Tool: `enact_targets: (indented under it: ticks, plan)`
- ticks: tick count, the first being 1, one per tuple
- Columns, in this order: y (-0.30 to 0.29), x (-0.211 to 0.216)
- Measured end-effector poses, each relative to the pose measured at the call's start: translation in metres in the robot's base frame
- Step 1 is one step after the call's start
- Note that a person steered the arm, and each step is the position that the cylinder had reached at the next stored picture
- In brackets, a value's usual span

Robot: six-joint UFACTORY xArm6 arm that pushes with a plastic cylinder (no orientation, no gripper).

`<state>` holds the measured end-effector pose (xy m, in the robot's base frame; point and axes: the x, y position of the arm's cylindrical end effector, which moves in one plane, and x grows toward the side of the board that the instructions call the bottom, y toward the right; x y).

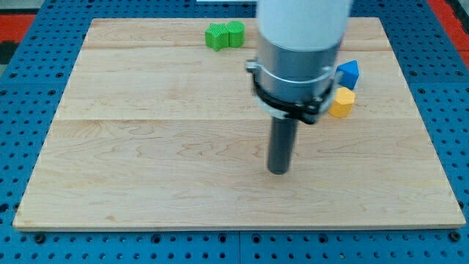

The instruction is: Move the blue cube towards the left centre

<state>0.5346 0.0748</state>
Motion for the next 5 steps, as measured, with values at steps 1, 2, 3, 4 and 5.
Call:
enact_targets:
  ticks: [1,2,3,4,5]
  plan:
    - [0.105,-0.004]
    - [0.183,-0.025]
    - [0.222,-0.068]
    - [0.229,-0.116]
    - [0.202,-0.158]
